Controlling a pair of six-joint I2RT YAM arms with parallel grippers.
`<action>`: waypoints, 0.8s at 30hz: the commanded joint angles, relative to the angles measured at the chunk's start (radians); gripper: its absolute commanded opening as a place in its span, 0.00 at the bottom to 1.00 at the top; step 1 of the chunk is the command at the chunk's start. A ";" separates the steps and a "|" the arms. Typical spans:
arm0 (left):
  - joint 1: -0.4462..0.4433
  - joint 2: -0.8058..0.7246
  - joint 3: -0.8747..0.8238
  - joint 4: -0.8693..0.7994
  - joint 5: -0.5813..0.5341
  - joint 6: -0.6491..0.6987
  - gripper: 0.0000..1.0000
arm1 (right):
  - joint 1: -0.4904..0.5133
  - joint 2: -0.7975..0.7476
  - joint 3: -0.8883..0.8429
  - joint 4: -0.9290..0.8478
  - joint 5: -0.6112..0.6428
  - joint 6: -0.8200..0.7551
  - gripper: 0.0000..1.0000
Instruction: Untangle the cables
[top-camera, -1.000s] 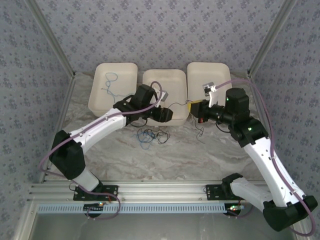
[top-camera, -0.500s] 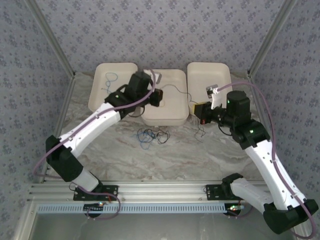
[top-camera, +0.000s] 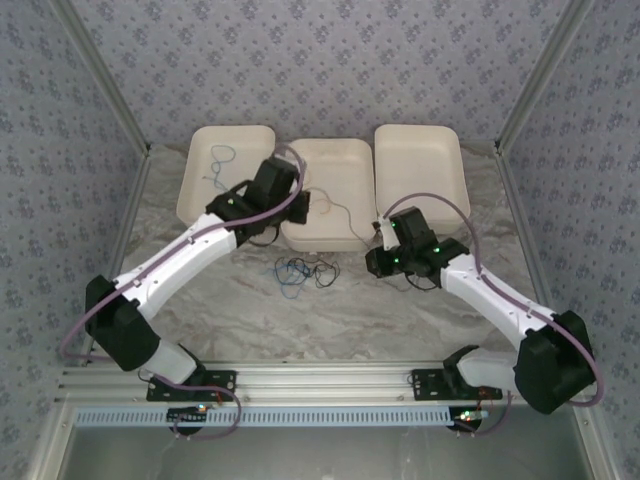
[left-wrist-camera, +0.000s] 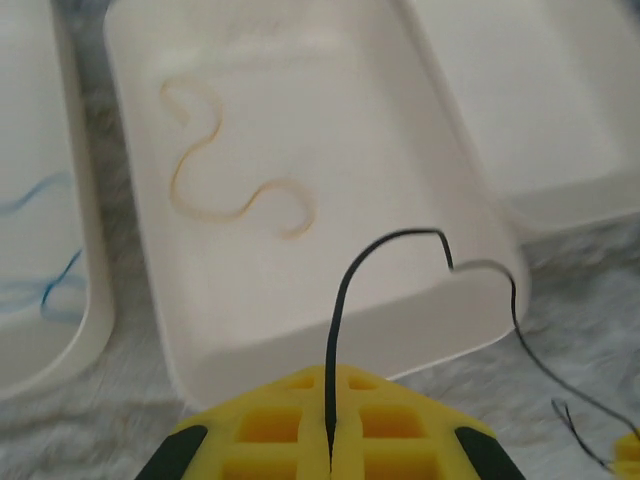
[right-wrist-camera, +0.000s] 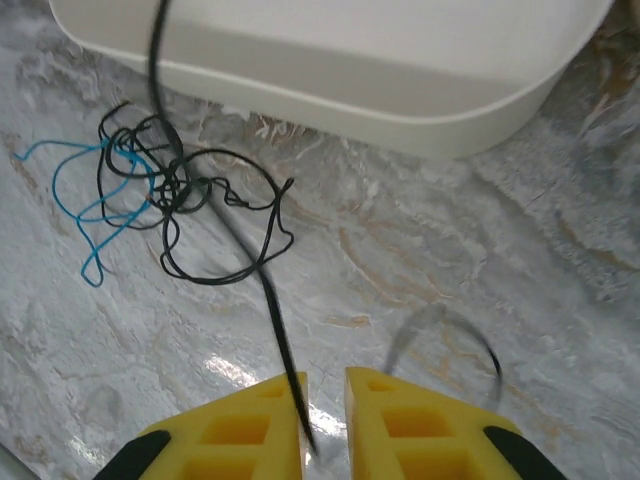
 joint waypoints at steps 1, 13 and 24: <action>0.007 -0.136 -0.041 0.000 -0.123 -0.060 0.00 | 0.030 -0.011 0.014 0.061 0.034 0.007 0.14; 0.018 -0.008 0.275 -0.008 0.239 0.061 0.00 | 0.057 -0.252 -0.133 0.322 0.149 -0.019 0.63; -0.018 0.180 0.614 -0.051 0.415 0.125 0.00 | -0.095 -0.398 -0.133 0.497 -0.064 -0.056 0.77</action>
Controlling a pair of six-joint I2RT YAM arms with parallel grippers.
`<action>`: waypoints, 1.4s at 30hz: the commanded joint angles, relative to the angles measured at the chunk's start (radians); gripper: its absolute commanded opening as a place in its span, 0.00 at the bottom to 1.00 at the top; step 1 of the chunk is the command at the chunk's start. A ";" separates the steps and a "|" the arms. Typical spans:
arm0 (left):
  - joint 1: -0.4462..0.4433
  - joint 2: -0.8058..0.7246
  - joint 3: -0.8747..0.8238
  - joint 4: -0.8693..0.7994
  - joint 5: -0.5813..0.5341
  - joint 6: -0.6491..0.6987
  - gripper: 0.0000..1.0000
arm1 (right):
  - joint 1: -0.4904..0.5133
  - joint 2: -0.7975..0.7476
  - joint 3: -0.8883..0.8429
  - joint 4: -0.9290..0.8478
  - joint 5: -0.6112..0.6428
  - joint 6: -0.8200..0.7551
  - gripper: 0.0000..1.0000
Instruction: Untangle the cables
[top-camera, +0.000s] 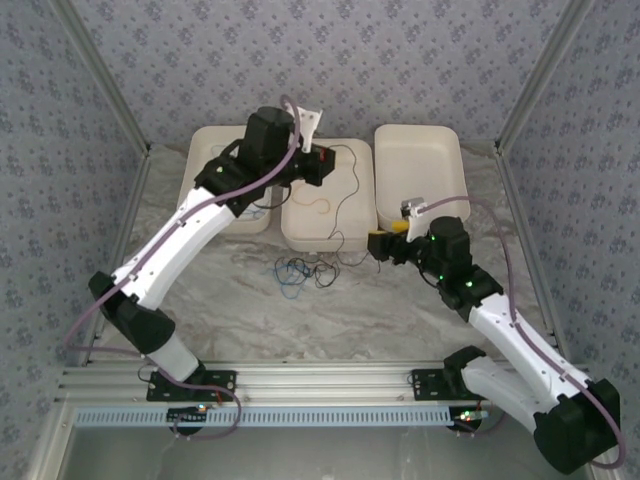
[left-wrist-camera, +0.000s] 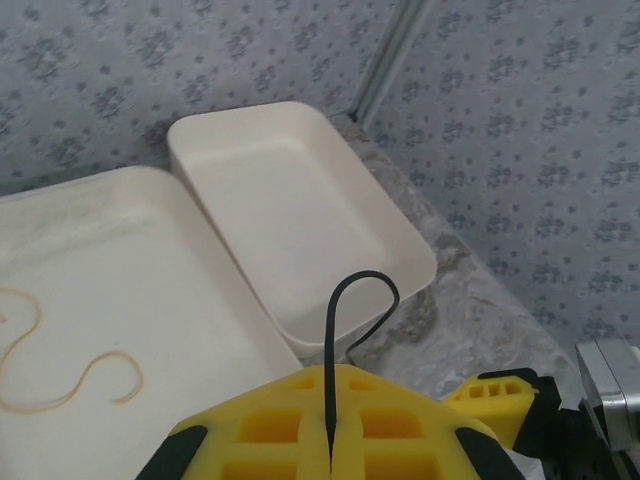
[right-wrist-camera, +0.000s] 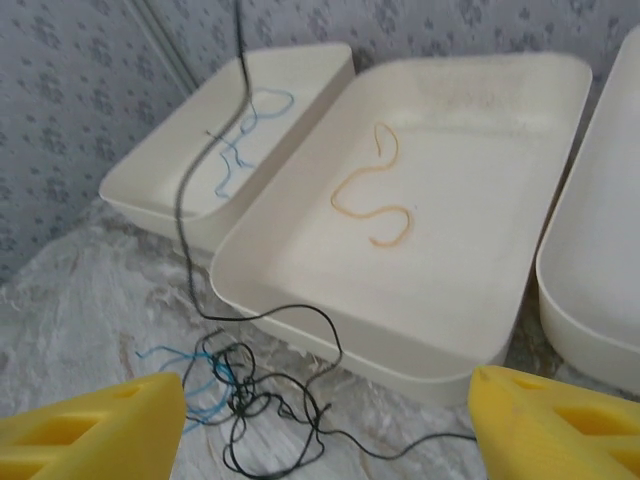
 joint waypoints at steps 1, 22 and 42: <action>-0.022 0.047 0.125 -0.027 0.095 0.048 0.00 | -0.012 -0.045 0.070 0.052 -0.042 -0.035 0.77; -0.078 0.186 0.386 -0.138 0.084 0.063 0.00 | -0.148 0.209 0.446 -0.008 -0.123 0.002 0.03; -0.064 -0.012 0.013 -0.145 -0.536 -0.216 0.65 | -0.338 0.531 1.090 -0.226 -0.038 0.027 0.00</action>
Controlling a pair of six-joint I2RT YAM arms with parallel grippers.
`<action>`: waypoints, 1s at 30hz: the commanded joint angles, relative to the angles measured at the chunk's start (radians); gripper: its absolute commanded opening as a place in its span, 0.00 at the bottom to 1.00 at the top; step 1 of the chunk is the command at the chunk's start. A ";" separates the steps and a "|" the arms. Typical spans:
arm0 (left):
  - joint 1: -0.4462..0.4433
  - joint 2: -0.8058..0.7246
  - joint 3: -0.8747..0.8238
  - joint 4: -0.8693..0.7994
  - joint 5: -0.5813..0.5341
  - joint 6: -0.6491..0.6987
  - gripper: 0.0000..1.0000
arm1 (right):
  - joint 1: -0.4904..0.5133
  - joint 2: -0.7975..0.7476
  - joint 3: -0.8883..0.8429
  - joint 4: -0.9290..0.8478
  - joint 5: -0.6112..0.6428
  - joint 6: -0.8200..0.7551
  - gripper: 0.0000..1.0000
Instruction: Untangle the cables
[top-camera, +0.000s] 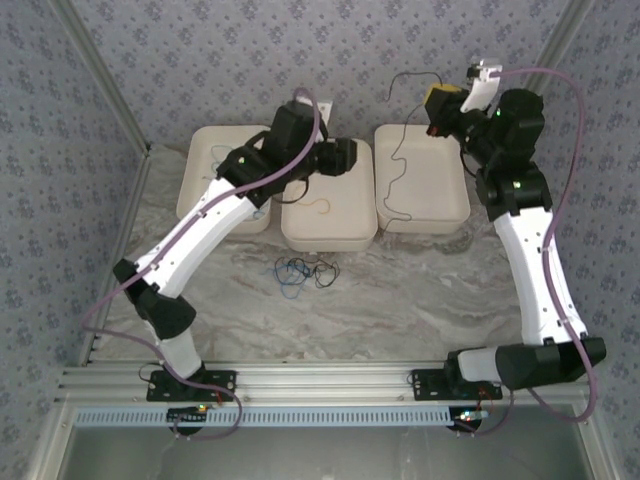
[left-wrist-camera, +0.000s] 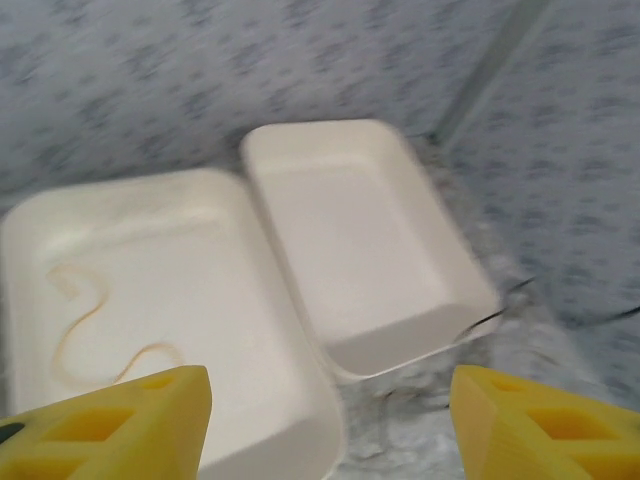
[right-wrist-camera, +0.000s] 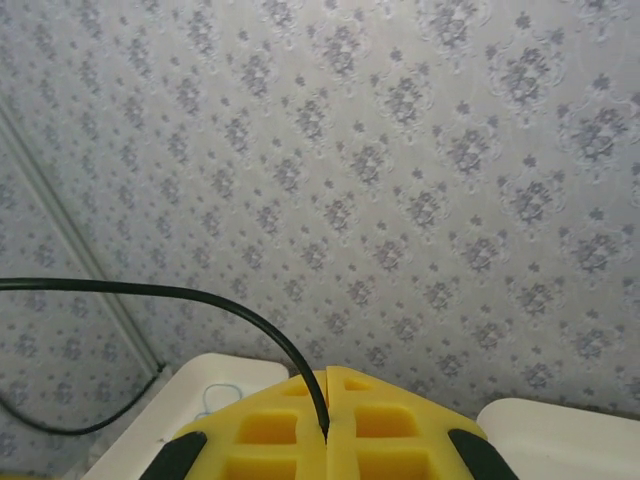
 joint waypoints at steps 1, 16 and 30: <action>0.005 -0.140 -0.175 -0.002 -0.217 -0.100 0.65 | -0.039 0.068 0.097 -0.042 0.032 0.024 0.00; -0.009 -0.581 -0.768 0.073 -0.182 -0.214 0.65 | -0.163 0.356 0.145 -0.198 0.187 0.009 0.00; -0.014 -0.660 -0.910 0.034 -0.115 -0.297 0.63 | -0.164 0.746 0.332 -0.401 0.198 0.075 0.50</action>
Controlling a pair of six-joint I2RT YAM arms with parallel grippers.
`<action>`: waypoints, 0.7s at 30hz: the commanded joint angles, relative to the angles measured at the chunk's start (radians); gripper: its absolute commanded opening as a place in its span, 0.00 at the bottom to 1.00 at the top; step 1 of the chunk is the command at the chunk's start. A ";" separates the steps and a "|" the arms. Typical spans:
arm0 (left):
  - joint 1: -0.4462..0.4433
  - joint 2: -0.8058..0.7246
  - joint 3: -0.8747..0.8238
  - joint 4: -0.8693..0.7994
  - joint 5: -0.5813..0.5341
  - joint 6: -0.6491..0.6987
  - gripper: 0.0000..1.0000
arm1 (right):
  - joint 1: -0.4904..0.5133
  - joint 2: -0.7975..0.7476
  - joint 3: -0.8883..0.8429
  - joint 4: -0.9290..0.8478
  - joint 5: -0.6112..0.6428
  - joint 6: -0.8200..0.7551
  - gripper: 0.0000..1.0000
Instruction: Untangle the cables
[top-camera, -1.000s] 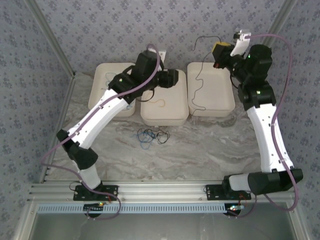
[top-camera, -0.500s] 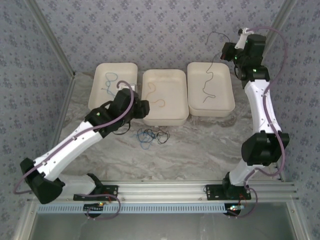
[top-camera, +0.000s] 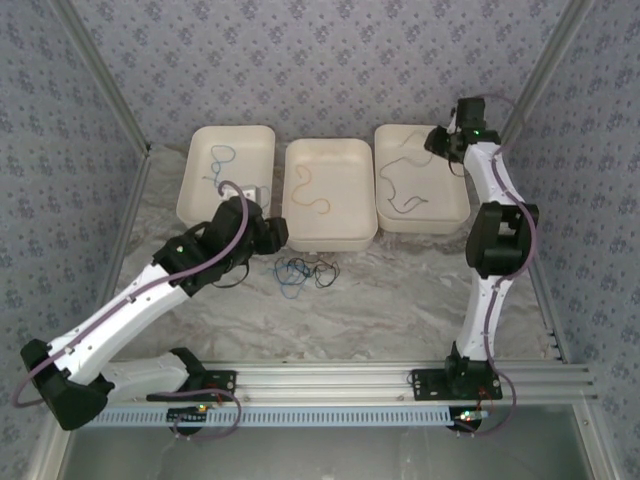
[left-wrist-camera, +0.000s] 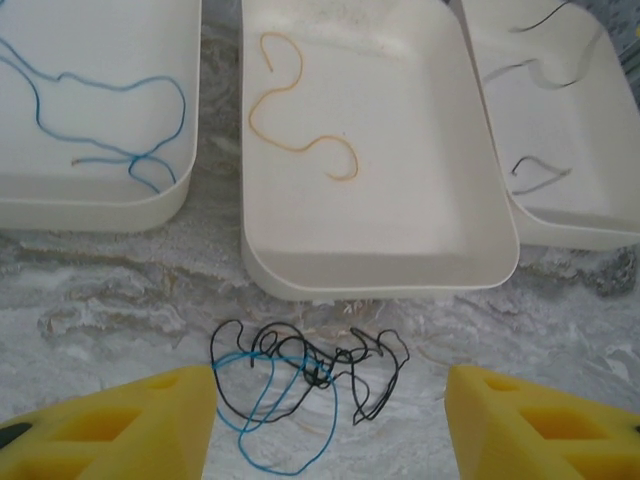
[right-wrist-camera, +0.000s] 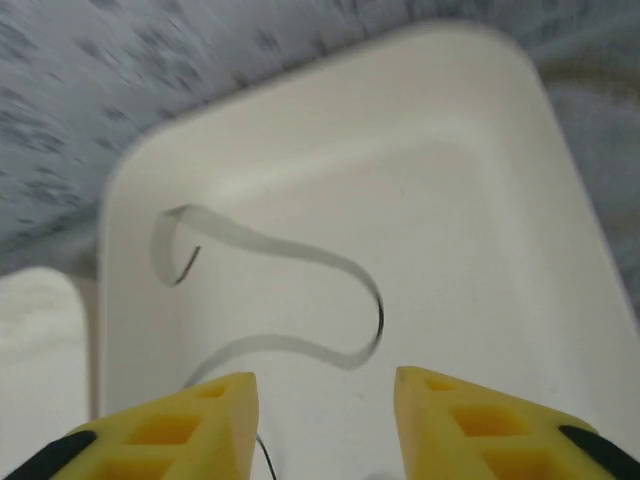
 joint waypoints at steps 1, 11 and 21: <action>-0.007 -0.032 -0.060 -0.043 0.005 -0.058 0.63 | 0.015 -0.090 -0.022 -0.018 0.032 -0.008 0.54; 0.080 -0.036 -0.317 0.027 0.066 -0.219 0.64 | 0.142 -0.595 -0.453 0.158 0.126 0.009 0.52; 0.254 0.136 -0.475 0.384 0.322 -0.406 0.65 | 0.651 -1.100 -1.216 0.481 0.267 0.108 0.51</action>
